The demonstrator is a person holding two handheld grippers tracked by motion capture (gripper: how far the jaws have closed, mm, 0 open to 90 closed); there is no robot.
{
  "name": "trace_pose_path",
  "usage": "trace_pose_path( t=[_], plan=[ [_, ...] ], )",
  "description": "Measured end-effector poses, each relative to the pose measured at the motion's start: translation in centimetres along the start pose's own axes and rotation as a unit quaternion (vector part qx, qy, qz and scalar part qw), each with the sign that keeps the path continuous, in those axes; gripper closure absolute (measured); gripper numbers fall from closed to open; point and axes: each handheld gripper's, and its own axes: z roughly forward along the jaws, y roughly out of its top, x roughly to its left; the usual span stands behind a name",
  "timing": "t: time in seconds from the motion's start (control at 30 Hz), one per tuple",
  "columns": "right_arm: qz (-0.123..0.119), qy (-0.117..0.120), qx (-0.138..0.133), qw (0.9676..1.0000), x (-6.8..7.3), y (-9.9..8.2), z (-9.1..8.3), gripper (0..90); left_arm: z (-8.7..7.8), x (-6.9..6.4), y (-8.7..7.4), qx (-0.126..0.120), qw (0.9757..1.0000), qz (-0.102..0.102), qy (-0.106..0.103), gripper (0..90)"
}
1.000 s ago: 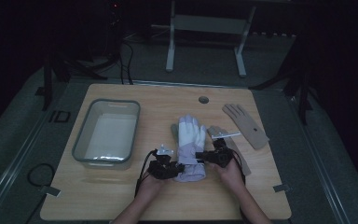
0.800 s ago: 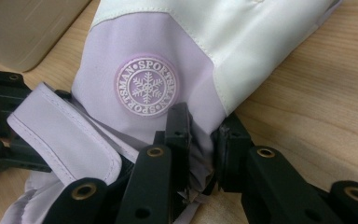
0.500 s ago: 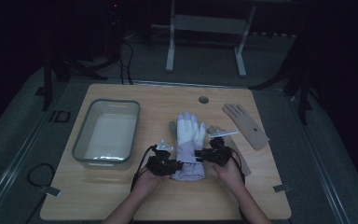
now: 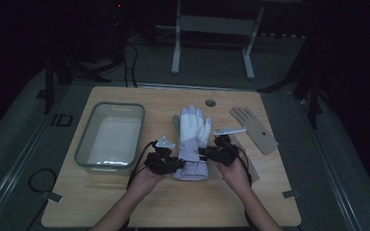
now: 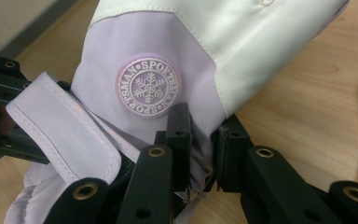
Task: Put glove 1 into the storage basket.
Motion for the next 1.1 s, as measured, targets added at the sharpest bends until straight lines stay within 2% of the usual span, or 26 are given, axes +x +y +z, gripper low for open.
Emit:
trace_pose_path(
  t=[0.33,0.6,0.67,0.83,1.1],
  plan=[
    [-0.009,0.001,-0.019,0.9998,2.3,2.8,0.1,78.4,-3.3,1.3,1.6,0.008,0.9995,0.02,0.023,72.9],
    [-0.005,0.016,-0.026,0.9995,3.8,4.9,1.3,78.7,-5.8,3.0,2.2,0.014,0.999,0.022,0.036,73.1],
    [-0.005,0.019,-0.028,0.9994,4.3,5.4,1.7,78.7,-6.5,3.5,2.2,0.016,0.9988,0.026,0.039,73.1],
    [-0.012,0.019,-0.032,0.9993,5.9,6.8,2.6,79.0,-8.2,4.8,2.1,0.012,0.9987,0.02,0.046,73.0],
    [-0.011,0.037,-0.037,0.9986,8.6,8.7,4.3,79.0,-11.5,6.9,1.3,0.011,0.9981,0.018,0.058,73.1]
  ],
)
